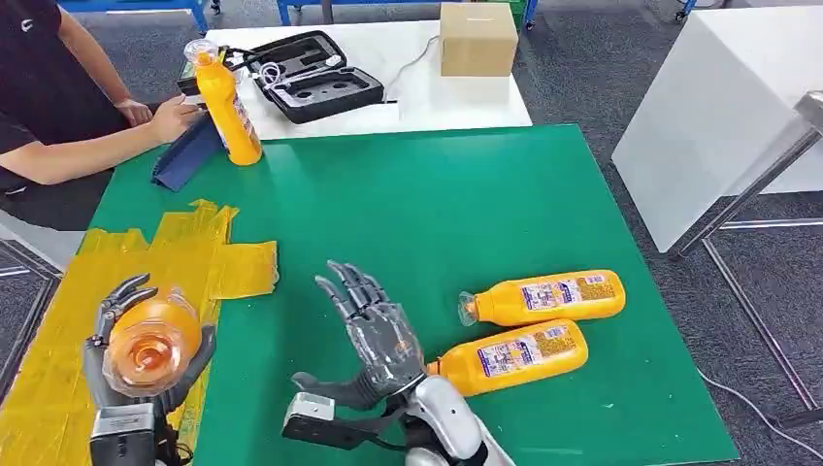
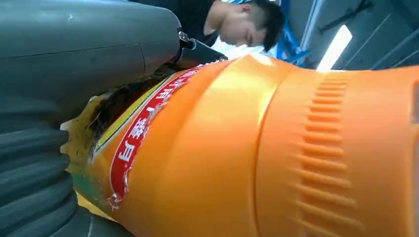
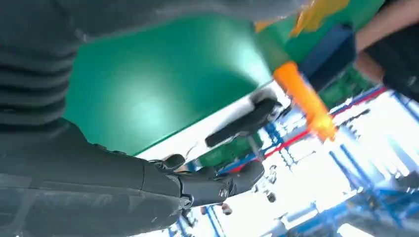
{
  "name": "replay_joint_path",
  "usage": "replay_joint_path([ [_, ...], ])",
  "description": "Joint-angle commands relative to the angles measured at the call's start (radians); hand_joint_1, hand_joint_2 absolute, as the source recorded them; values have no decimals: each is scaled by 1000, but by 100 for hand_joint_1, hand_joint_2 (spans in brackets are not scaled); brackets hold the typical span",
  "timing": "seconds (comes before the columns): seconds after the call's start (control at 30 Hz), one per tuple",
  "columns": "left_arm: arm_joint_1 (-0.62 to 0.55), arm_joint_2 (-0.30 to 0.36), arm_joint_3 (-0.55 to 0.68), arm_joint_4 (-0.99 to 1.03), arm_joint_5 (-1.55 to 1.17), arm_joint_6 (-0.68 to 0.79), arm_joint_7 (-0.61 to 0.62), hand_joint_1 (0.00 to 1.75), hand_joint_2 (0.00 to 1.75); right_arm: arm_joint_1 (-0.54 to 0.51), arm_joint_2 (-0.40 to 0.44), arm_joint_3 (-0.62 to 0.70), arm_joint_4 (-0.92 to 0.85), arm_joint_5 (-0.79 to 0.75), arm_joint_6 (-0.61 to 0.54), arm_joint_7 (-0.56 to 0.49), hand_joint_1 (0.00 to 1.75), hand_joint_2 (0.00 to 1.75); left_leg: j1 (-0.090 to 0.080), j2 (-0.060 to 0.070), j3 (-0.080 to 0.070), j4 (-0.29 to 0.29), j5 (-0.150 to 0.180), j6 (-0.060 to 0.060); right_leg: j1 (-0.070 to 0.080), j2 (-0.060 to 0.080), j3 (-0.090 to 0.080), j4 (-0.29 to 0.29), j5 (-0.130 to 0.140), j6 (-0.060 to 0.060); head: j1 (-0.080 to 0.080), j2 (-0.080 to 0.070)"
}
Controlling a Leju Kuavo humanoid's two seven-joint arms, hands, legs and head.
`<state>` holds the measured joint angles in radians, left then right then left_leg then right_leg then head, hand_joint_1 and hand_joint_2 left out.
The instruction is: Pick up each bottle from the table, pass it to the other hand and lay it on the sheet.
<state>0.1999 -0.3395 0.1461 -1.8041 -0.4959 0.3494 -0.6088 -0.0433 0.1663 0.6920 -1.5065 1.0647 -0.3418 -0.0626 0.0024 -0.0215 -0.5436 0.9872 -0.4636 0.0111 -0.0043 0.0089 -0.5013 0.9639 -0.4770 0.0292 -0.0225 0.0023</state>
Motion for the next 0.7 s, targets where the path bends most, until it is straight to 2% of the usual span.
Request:
replay_joint_path([
  [0.03,23,5,-8,-63,-154,155,-55,175,175,36,-80,-68,-102,-18,12,7,0,0,0,1,1,0,0,0,1,-1,1,-1,0,0,0,0],
  [0.13,69,38,-63,-51,-410,321,22,175,175,78,-154,-142,-154,-120,83,-31,0,0,2,0,1,0,0,0,2,-3,3,-3,1,0,0,0],
  [0.23,61,77,-111,56,-549,349,109,175,175,167,-246,-190,-215,-175,152,-56,0,0,0,-4,4,-2,1,1,0,-6,6,-4,0,1,0,0],
  [0.33,39,44,-58,158,-742,349,134,175,175,269,-370,-195,-276,-251,176,-64,0,0,0,-9,6,-3,1,1,0,-11,10,-8,0,1,0,0],
  [0.37,23,38,-32,189,-816,349,154,175,175,309,-420,-189,-311,-277,166,-60,0,0,-1,-6,5,-3,1,1,-1,-8,7,-5,0,1,0,0],
  [0.43,-7,62,-22,300,-946,349,240,175,175,376,-485,-192,-364,-310,146,-56,0,0,-3,-7,4,-2,1,1,-3,-8,7,-5,-1,1,0,0],
  [0.47,-34,91,-58,383,-992,349,317,175,175,402,-510,-193,-380,-317,142,-30,0,175,-3,-6,3,-2,1,1,-4,-7,5,-4,-1,1,0,0],
  [0.57,-132,166,-120,653,-1075,343,480,175,175,423,-546,-210,-366,-296,117,69,0,175,-6,-8,4,-4,1,1,-6,-9,7,-6,0,1,0,0],
  [0.7,-150,177,-137,683,-1075,349,504,175,175,415,-545,-214,-357,-297,116,69,0,175,-7,-3,2,-1,0,1,-7,-4,1,-2,0,0,0,0],
])
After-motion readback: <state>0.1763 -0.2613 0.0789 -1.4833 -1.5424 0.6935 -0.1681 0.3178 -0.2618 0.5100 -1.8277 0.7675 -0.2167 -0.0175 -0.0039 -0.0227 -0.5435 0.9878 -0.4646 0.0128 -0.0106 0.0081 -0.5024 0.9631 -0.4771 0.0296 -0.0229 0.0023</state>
